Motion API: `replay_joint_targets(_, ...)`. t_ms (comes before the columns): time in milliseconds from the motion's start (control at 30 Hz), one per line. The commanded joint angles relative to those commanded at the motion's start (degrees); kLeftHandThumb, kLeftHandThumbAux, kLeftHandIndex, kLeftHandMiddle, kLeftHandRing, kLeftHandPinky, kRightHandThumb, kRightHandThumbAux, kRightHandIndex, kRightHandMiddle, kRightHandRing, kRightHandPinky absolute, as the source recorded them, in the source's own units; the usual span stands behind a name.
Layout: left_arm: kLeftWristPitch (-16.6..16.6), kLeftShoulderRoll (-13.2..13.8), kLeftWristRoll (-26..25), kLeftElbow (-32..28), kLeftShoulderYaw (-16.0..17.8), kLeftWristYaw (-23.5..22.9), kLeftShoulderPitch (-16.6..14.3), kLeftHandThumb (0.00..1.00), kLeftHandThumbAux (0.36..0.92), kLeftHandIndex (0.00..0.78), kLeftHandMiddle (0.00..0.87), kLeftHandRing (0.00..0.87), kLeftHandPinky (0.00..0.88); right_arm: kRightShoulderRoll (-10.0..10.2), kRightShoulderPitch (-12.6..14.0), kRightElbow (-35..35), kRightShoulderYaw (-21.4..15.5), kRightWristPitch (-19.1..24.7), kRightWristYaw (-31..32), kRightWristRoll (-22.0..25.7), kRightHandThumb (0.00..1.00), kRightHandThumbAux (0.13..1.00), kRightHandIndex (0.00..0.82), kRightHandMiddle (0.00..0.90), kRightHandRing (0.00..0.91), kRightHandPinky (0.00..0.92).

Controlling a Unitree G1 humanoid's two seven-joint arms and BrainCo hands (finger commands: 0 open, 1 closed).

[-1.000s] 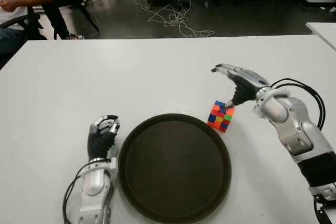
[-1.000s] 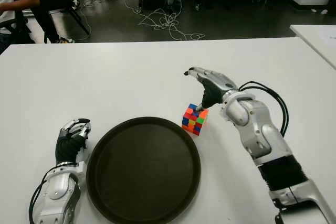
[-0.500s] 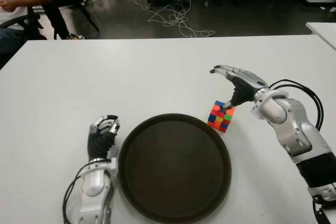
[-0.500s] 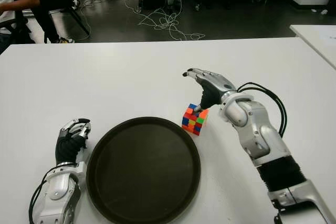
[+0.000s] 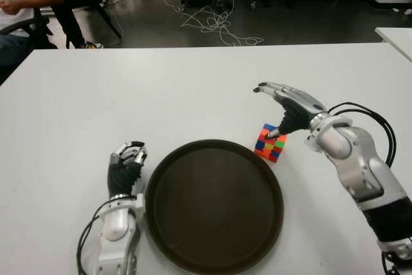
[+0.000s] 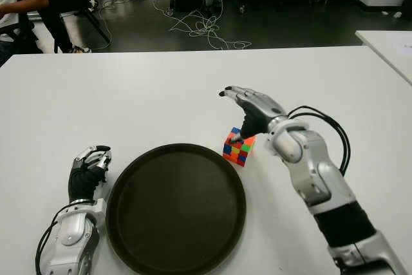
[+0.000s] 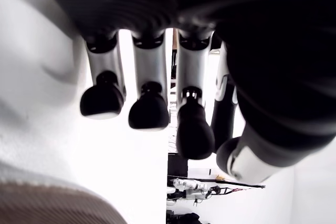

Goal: Pick up the Rubik's Cube and put it in the plate

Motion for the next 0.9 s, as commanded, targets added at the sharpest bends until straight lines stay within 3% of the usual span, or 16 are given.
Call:
replay_joint_targets(300, -0.06, -0.07, -0.39, -0.21, 0.02, -0.39, 0.08, 0.708, 0.706, 0.444, 0.788, 0.817, 0.817, -0.42, 0.55, -1.89, 0.62, 0.96, 1.48, -1.07, 0.000, 0.947, 0.000, 0.025, 0.040, 0.051)
replay_joint_targets(600, 2.17, 0.27, 0.03, -0.95, -0.02, -0.16, 0.01, 0.709, 0.706, 0.444, 0.783, 0.813, 0.812, -0.24, 0.51, -1.27, 1.21, 1.61, 2.19, -1.46, 0.000, 0.945, 0.017, 0.021, 0.044, 0.047)
replay_joint_targets(900, 1.43, -0.42, -0.73, -0.93, 0.56, 0.23, 0.20, 0.709, 0.706, 0.444, 0.786, 0.816, 0.816, -1.12, 0.36, -1.25, 2.11, 2.87, 3.78, -2.65, 0.000, 0.942, 0.010, 0.007, 0.041, 0.060)
